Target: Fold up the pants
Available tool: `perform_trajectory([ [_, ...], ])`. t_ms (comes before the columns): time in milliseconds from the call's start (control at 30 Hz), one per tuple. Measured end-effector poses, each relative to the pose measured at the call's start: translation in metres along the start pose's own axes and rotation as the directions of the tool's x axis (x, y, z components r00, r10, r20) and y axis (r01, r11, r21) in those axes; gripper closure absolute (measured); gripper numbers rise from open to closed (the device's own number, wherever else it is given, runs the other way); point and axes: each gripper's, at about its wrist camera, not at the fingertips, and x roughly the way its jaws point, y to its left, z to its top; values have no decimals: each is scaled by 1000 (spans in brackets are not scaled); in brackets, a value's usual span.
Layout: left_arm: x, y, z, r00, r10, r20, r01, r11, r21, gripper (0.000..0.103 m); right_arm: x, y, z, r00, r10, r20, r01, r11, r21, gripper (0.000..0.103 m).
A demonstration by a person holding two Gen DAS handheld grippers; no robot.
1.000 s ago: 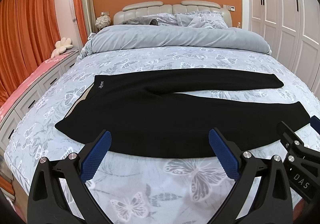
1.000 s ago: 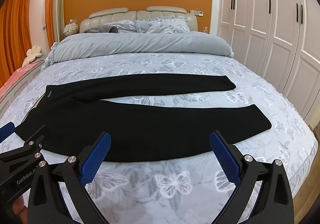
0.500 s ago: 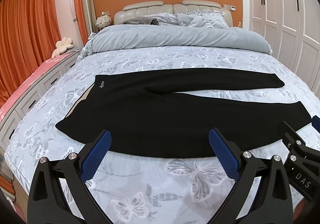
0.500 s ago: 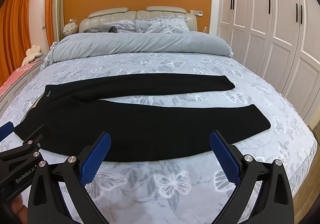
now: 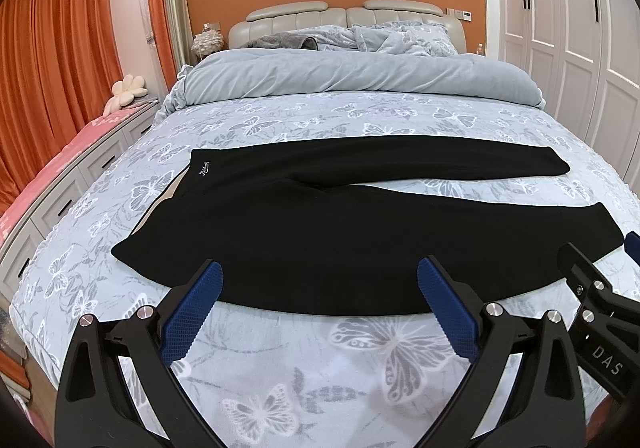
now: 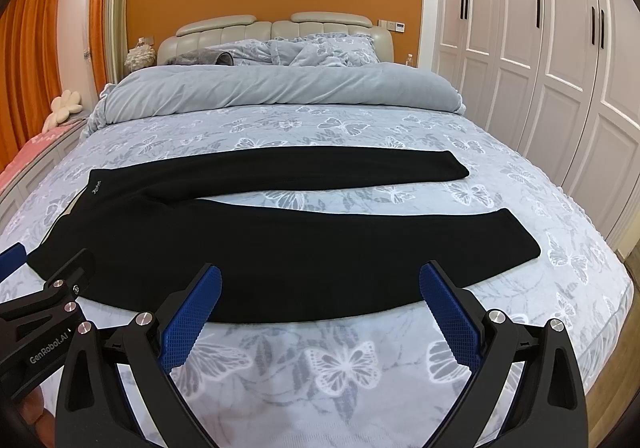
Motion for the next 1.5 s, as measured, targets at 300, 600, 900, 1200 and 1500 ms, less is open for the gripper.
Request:
perform_trajectory([
  [300, 1, 0, -1, 1000, 0, -2, 0, 1000, 1, 7, 0, -1, -1, 1000, 2, -3, -2, 1000, 1, 5],
  [600, 10, 1, -1, 999, -8, -36, 8, 1000, -7, 7, 15, -10, -5, 999, 6, -46, -6, 1000, 16, 5],
  [900, 40, 45, 55, 989, -134, -57, 132, 990, -39, 5, 54, -61, 47, 993, 37, -110, -43, 998, -53, 6],
  [1200, 232, 169, 175, 979, -9, -204, -13, 994, -107, 5, 250, -196, 148, 974, -29, -226, 34, 999, 18, 6],
  [1500, 407, 246, 171, 896, 111, -430, -212, 958, -193, 5, 405, -272, 179, 942, -5, -337, 74, 978, 194, 6],
])
